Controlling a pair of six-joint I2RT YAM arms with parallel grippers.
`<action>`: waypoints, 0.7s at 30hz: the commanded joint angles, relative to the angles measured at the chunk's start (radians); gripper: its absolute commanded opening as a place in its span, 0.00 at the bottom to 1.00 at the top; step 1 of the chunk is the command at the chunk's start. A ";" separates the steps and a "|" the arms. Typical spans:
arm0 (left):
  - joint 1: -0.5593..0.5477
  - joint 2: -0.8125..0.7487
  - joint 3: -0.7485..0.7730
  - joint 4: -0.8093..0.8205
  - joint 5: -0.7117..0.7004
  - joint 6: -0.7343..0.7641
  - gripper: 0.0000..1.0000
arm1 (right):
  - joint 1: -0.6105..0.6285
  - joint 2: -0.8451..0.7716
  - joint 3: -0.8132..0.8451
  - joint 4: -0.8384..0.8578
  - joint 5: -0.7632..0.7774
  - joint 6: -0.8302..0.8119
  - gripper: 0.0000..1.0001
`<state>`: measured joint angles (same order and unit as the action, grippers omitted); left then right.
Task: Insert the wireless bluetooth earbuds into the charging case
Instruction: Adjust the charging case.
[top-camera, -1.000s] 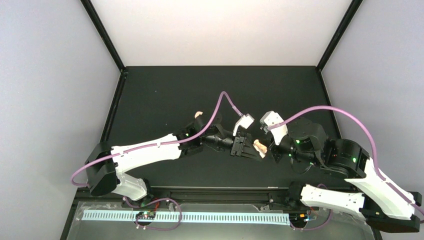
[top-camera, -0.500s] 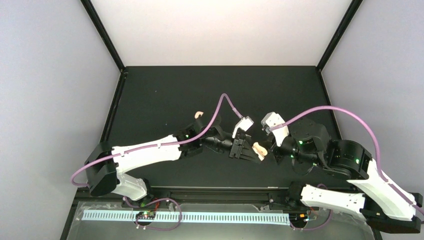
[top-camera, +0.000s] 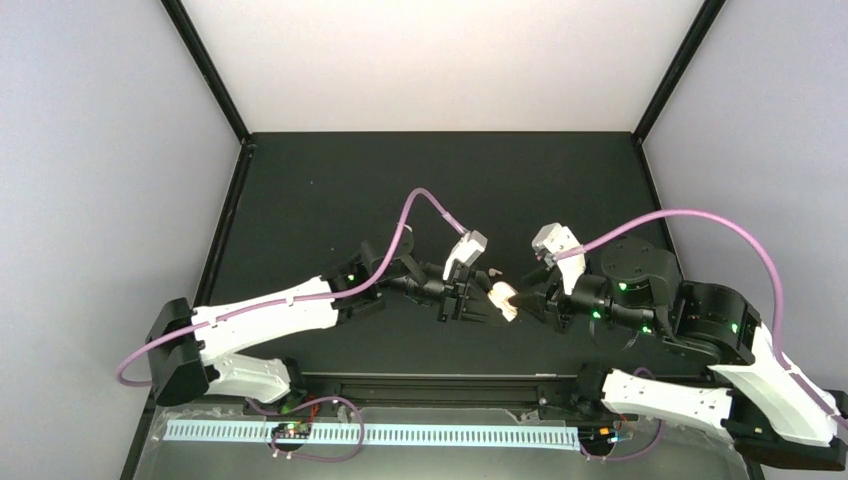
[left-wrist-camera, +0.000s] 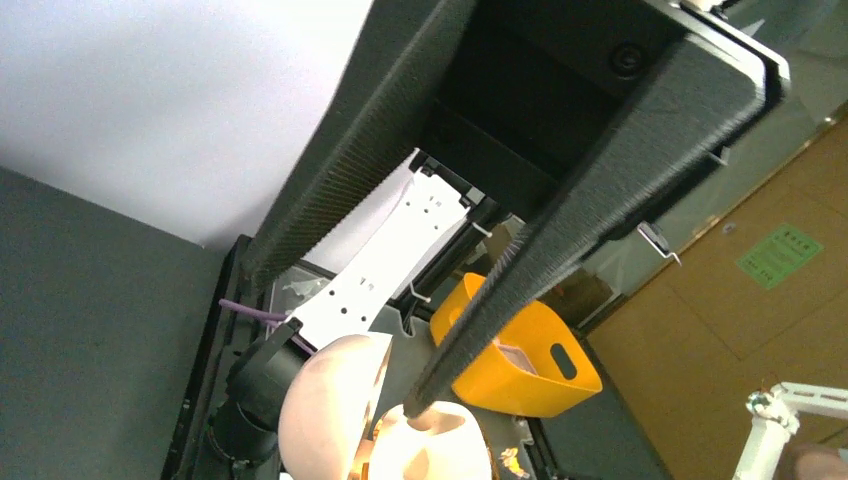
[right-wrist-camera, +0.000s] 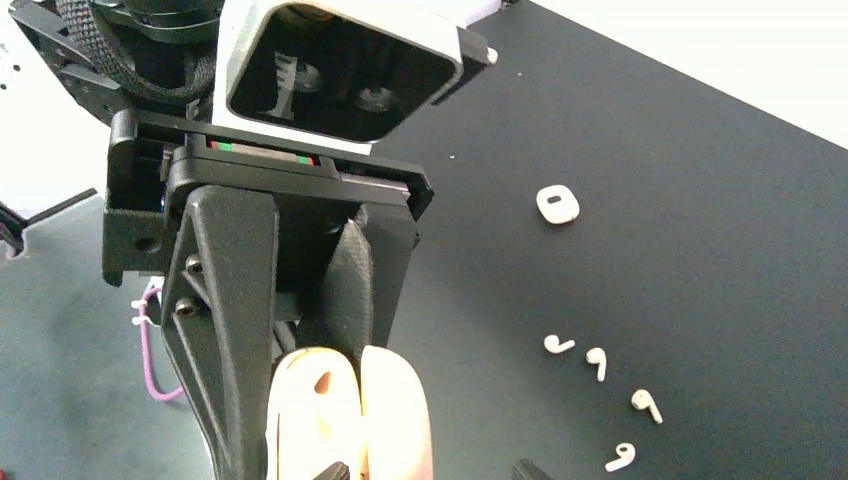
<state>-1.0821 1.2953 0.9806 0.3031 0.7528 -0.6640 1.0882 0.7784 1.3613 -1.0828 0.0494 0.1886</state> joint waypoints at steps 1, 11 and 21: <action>-0.004 -0.060 -0.017 0.016 0.005 0.075 0.01 | 0.007 -0.013 0.034 0.027 -0.044 0.026 0.41; -0.004 -0.091 -0.023 -0.003 0.006 0.107 0.02 | 0.007 -0.001 0.025 0.108 -0.129 0.063 0.30; -0.004 -0.096 -0.020 -0.005 0.003 0.103 0.02 | 0.008 0.021 0.006 0.137 -0.150 0.075 0.22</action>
<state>-1.0821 1.2236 0.9588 0.2920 0.7532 -0.5777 1.0882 0.7956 1.3739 -0.9726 -0.0772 0.2466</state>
